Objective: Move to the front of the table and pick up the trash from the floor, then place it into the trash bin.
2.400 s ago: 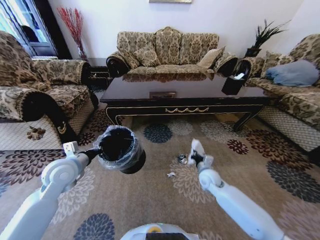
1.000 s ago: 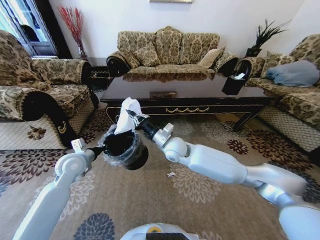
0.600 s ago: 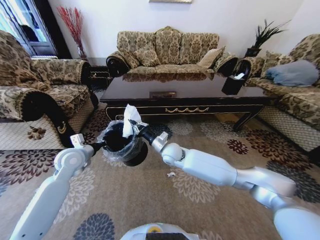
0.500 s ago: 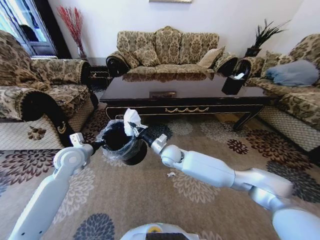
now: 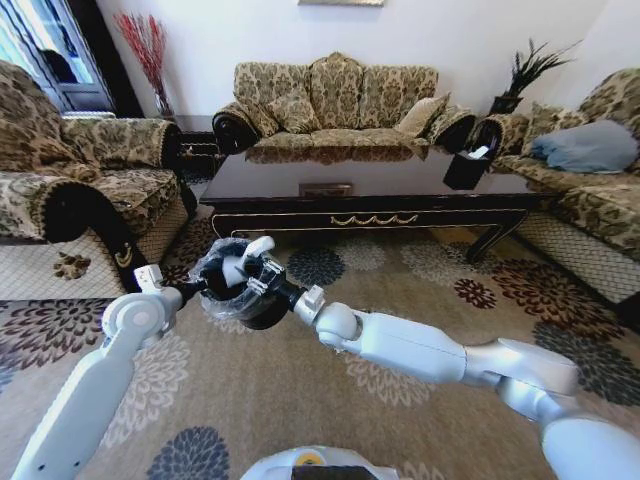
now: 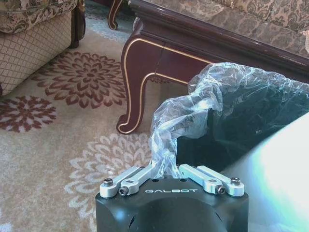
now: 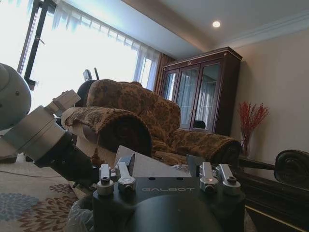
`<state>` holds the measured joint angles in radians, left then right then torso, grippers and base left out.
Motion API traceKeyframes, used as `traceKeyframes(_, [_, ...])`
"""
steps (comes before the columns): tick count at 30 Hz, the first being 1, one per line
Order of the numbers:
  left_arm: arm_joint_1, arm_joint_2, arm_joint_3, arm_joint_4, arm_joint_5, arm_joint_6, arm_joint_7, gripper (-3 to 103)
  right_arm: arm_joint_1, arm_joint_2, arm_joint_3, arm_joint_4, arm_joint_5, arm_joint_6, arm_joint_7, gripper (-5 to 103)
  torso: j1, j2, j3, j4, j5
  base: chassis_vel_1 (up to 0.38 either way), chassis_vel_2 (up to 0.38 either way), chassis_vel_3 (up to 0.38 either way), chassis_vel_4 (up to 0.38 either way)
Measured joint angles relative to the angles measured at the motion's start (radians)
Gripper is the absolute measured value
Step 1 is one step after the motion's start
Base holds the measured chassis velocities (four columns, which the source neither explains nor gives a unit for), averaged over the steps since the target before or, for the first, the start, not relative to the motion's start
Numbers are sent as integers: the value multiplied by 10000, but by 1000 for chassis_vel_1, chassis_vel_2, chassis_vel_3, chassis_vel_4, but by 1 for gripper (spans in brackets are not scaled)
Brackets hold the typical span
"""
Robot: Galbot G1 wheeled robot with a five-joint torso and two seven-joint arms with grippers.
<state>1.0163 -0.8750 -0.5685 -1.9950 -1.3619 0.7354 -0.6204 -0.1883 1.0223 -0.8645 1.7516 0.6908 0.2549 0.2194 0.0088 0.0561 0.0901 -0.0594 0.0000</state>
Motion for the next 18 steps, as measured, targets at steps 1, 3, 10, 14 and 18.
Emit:
traceKeyframes(1, [0, 0, 0, 0, 0, 0, 0, 2, 0, 0, 0, 0, 0, 0, 0, 56, 0, 0, 0, 0, 0, 0, 0, 0, 0])
traceKeyframes(3, [47, -3, -14, -1, 26, 0, 26, 2, 11, -180, 23, 51, 105, 100, -220, 73, 0, 0, 1, 0, 0, 0, 0, 0, 0])
traceKeyframes(10, [206, 112, -216, -114, 36, 0, 47, 2, -96, -508, 664, 126, 762, 66, -260, 94, 0, 0, 0, 0, 1, 0, 0, 0, 0])
traceKeyframes(14, [378, 184, -385, -238, 36, 0, 50, 2, -165, -635, 1067, 121, 1140, -169, 39, 99, 0, 1, 0, 1, 1, 0, 0, 0, 0])
traceKeyframes(18, [510, 122, -435, -400, 39, 0, 49, 2, -245, -720, 1113, 122, 884, -391, 285, 100, 0, 0, 0, 0, 0, 0, 0, 0, 0])
